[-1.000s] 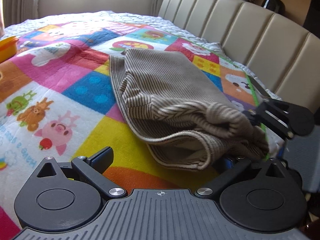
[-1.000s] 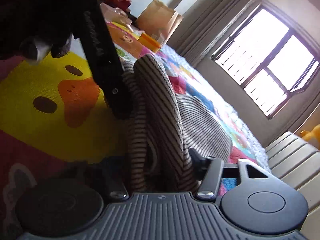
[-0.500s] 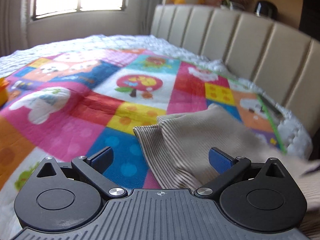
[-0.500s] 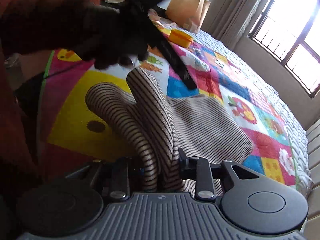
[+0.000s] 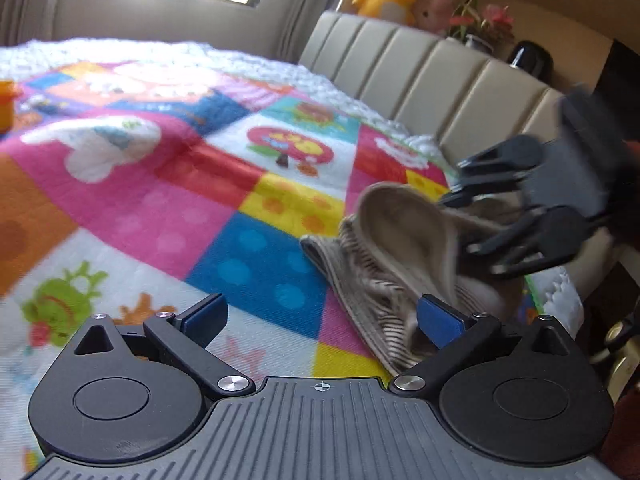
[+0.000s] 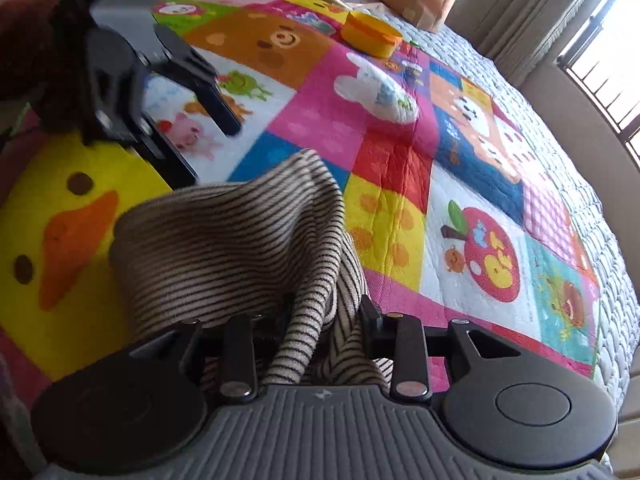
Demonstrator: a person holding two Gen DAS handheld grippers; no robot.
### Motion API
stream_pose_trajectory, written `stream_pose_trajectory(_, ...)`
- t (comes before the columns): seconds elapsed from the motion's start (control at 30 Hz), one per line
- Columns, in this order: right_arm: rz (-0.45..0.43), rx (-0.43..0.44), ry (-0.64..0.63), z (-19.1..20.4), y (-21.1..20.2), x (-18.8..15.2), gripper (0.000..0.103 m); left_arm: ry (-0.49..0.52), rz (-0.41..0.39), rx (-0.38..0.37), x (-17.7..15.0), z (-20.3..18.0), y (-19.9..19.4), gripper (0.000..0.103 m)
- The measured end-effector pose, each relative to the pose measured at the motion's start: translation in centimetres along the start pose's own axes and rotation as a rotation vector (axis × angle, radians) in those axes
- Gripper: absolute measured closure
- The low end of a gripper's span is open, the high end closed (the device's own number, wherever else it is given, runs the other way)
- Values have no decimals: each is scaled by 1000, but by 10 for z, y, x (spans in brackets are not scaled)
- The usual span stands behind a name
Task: Fold clothes
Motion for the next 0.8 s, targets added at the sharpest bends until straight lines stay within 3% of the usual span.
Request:
stream_pose_trajectory(0.13,-59,-11,86,-7,-10,-6,49,80,-47,-43,15,-29,-12,0)
stream_pose_trajectory(0.2,-72,-47,90,-6,-17,-8,42,131,-40,-28,20,-46,2,0)
stream_pose_trajectory(0.33,-155,-130,170,-10,-48,-10,14,234,-25,3,29,-78,29,0)
stream_pose_trajectory(0.43,-223,-184,247,-16,-67,-21,0,211,-2,83,38,-66,50,0)
stream_pose_trajectory(0.53,-289,-238,324,-21,-86,-32,0,161,6,124,45,-53,60,0)
stream_pose_trajectory(0.63,-227,-398,423,-40,-68,-56,0,158,13,169,48,-41,68,0)
stream_pose_trajectory(0.73,-135,-454,532,-55,-26,-87,0,146,24,188,48,-34,78,0)
stream_pose_trajectory(0.8,-176,-447,662,-58,-8,-106,0,140,40,193,47,-32,87,0)
Point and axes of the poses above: each gripper's, at about its wrist camera, not at the fingertips, and y roughly the way its jaws point, z to its left, x to its top, the point moved 5 cm from there along y, roughly the way its jaws point, and after that the axes turned 3 degrees about x, right-handed, at the moved point
